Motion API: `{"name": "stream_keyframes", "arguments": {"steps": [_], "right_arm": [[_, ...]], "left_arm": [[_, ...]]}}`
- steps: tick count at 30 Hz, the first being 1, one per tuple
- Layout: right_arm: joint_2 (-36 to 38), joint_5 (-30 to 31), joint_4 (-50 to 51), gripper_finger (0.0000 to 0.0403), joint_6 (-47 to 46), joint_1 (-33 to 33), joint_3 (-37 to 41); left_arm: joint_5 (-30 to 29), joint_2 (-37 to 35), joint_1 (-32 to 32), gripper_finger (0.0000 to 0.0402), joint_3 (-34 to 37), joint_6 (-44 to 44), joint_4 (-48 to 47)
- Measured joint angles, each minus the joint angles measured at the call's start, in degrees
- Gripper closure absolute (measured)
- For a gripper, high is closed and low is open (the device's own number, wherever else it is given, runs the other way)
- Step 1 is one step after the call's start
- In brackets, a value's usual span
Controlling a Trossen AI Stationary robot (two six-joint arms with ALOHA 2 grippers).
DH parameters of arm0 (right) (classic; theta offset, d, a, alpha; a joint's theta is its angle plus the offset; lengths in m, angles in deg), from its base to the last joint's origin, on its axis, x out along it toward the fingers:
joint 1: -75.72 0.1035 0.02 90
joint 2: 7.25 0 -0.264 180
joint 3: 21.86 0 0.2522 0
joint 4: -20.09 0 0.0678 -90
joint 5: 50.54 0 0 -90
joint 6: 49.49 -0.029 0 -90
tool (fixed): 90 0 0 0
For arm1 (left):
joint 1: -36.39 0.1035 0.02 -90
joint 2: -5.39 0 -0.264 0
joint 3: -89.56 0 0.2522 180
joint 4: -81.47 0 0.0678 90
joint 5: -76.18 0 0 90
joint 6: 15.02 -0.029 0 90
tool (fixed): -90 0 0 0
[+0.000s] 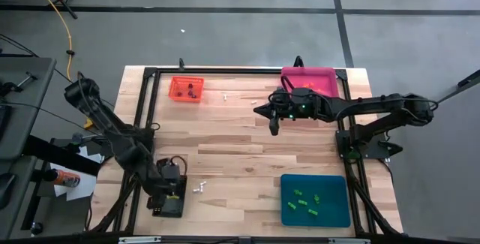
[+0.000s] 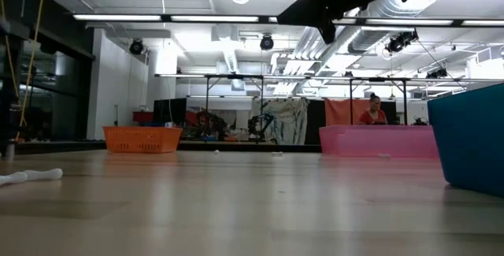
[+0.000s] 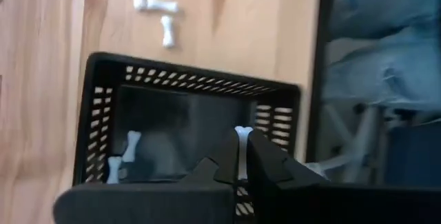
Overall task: Sort Halloween decoration
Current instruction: Put the white bone toy into the black bin
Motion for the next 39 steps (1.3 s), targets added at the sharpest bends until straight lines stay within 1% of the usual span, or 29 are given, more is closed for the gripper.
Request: {"name": "stream_keyframes", "arguments": {"steps": [4, 10, 16, 20, 23, 27, 30, 33, 36, 37, 39], "right_arm": [[0.00, 0.01, 0.18, 0.0403, -0.30, -0.91, 0.00], [0.00, 0.01, 0.20, 0.0403, -0.48, -1.49, 0.00], [0.00, -0.01, 0.23, 0.0403, -0.51, -1.54, 0.00], [0.00, -0.01, 0.42, 0.0403, -0.66, -1.54, 0.00], [-0.02, -0.04, 0.64, 0.0403, -1.20, -1.54, 0.00], [-0.02, -0.09, 1.08, 0.0403, -4.20, -1.54, 0.00], [-0.03, -1.58, 1.23, 0.0403, -5.03, -1.54, 0.01], [-0.04, -4.79, 1.21, 0.0403, -5.03, -1.54, 0.02], [-0.04, -7.28, 1.16, 0.0403, -5.12, -1.54, 0.02], [-0.04, -7.71, 1.08, 0.0403, -5.27, -1.53, 0.02], [-0.04, -8.03, 1.03, 0.0403, -6.34, -1.52, 0.02]], "left_arm": [[-0.30, 5.25, -1.10, 0.0388, 0.00, 0.10, -0.10], [3.41, 10.16, -1.08, 0.0370, 0.04, -1.39, 0.19], [4.43, 10.39, -1.00, 0.0334, 0.04, -1.90, 0.36], [7.50, 10.35, 0.22, 0.0299, 0.04, -1.99, 0.34], [9.72, 9.06, 2.83, 0.0273, 0.04, -4.49, -0.09], [9.10, 4.21, 9.63, 0.0245, 0.04, -10.15, -2.73], [6.38, -0.86, 17.36, 0.0234, 0.04, -14.75, -5.44], [2.13, -6.00, 26.13, 0.0232, 0.04, -20.80, -4.73], [-3.67, -9.67, 35.11, 0.0231, 0.04, -28.47, 0.14], [-4.78, -10.33, 38.13, 0.0231, 0.04, -31.38, 2.82], [-4.83, -10.61, 44.04, 0.0231, 0.04, -36.53, 9.68]]}}
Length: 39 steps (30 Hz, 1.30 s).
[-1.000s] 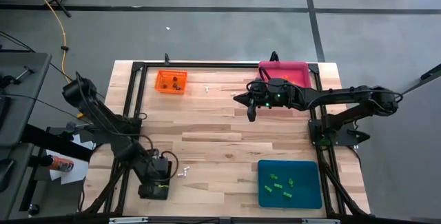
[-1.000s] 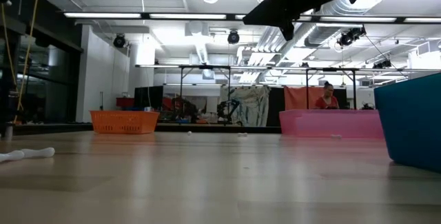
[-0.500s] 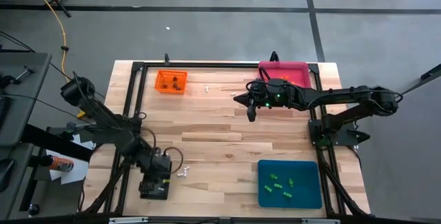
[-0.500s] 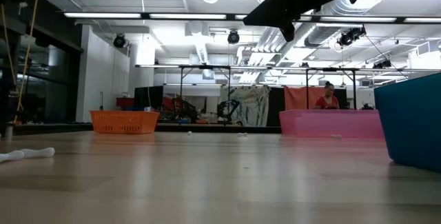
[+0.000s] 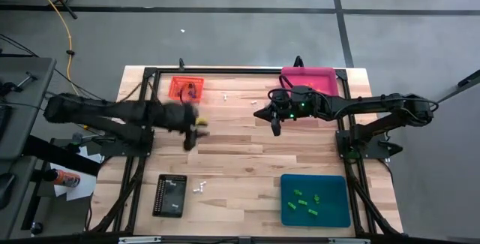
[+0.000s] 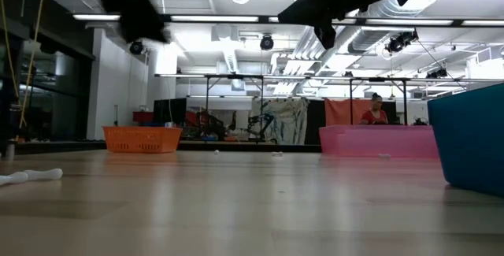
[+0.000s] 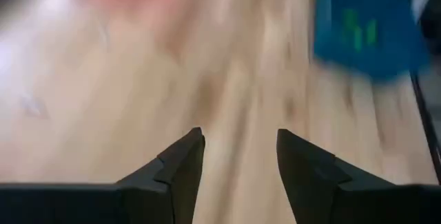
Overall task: Sort Halloween decoration
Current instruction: Put the white bone toy into the black bin
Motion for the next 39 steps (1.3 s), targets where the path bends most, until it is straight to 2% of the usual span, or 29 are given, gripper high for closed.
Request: {"name": "stream_keyframes", "arguments": {"steps": [3, 6, 12, 15, 17, 20, 22, 39], "right_arm": [[0.00, 0.02, -0.50, 0.0403, -1.59, 0.00, 0.00], [0.00, 0.02, -2.31, 0.0403, -2.31, 0.03, 0.02], [0.00, -0.40, -10.11, 0.0403, 1.67, 1.46, 0.02], [0.00, -0.44, -11.82, 0.0403, 3.04, 1.72, 0.02], [0.00, -0.37, -12.15, 0.0403, 2.78, 1.66, 0.02], [0.00, -0.41, -12.96, 0.0403, 2.87, 1.73, 0.02], [0.00, -0.78, -13.88, 0.0403, 3.67, 1.92, 0.02], [0.00, -2.34, -14.41, 0.0403, 5.50, 2.32, 0.02]], "left_arm": [[3.32, 0.97, 7.71, 0.0231, 0.00, -4.46, 12.22], [8.52, 3.37, 12.96, 0.0231, 0.00, -4.85, 23.90], [16.75, 8.33, 15.82, 0.0234, -0.01, -1.74, 38.76], [18.10, 9.89, 15.05, 0.0256, -0.01, -0.94, 40.75], [18.19, 10.21, 14.78, 0.0291, 0.02, -0.94, 40.33], [18.15, 10.23, 14.57, 0.0368, 0.02, -1.26, 40.43], [18.13, 9.80, 14.57, 0.0391, 0.02, -0.87, 40.10], [16.51, 8.85, 14.74, 0.0401, -0.02, -1.27, 40.43]]}}
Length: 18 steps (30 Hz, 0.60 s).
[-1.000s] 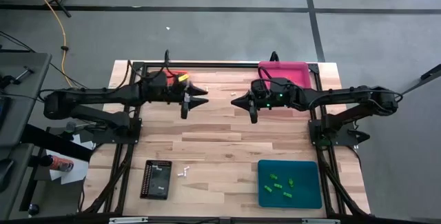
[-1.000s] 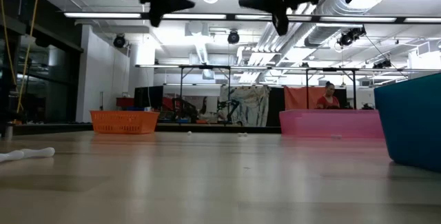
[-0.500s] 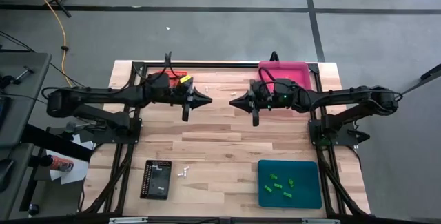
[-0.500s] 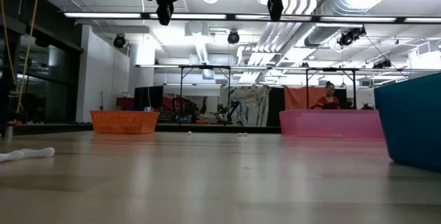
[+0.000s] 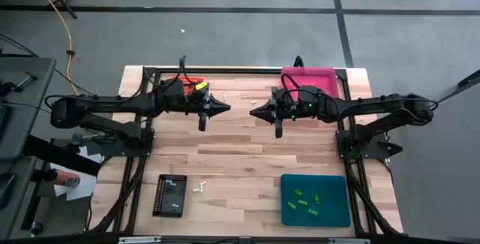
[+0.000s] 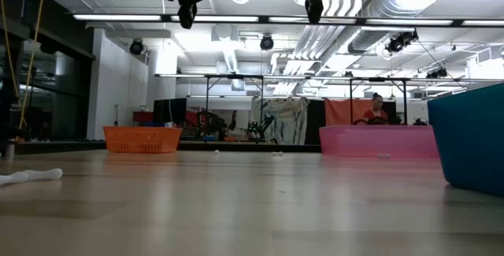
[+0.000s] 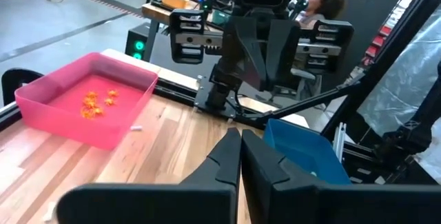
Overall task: Sort Halloween decoration
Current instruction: Put the white bone toy into the black bin
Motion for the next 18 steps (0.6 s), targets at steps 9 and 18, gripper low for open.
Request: {"name": "stream_keyframes", "arguments": {"steps": [9, 18], "right_arm": [[0.48, 15.35, 22.79, 0.0394, -5.99, -0.59, -0.02], [-0.76, 26.54, 59.60, 0.0311, -15.83, -2.52, 0.84]], "left_arm": [[-0.09, 0.00, 0.00, 0.0401, 0.00, -0.07, -2.32], [-0.15, 0.00, 0.00, 0.0401, 0.02, -0.11, -7.60]]}}
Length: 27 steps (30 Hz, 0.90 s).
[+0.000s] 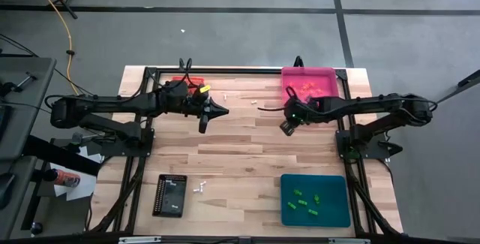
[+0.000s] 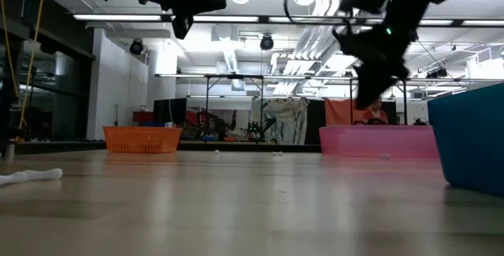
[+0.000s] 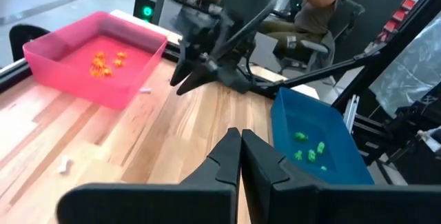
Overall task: Sort Halloween decoration
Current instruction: Put the white bone toy into the black bin
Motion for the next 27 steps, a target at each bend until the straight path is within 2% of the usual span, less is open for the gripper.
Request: {"name": "stream_keyframes", "arguments": {"steps": [6, 10, 13, 18, 27], "right_arm": [[0.13, -0.88, -1.85, 0.0243, -8.13, -6.85, 8.98], [0.14, -1.72, -7.21, 0.0218, -10.21, -12.57, 12.19], [-0.39, -2.85, -10.17, 0.0215, -8.96, -15.84, 13.06], [-2.61, -5.32, -9.70, 0.0215, -8.87, -20.20, 13.08], [-8.44, -6.59, -12.71, 0.0215, -6.35, -21.18, 12.92]], "left_arm": [[0.00, 0.00, 0.00, 0.0401, 0.00, 0.12, 0.17], [0.00, 0.00, 0.00, 0.0401, 0.00, 0.11, 0.19], [-0.04, 0.00, 0.00, 0.0401, 0.00, 0.09, 0.19], [-0.09, 0.00, 0.00, 0.0401, 0.00, 0.46, 0.21], [-0.20, 0.00, 0.00, 0.0401, 0.00, 0.59, 0.02]]}}
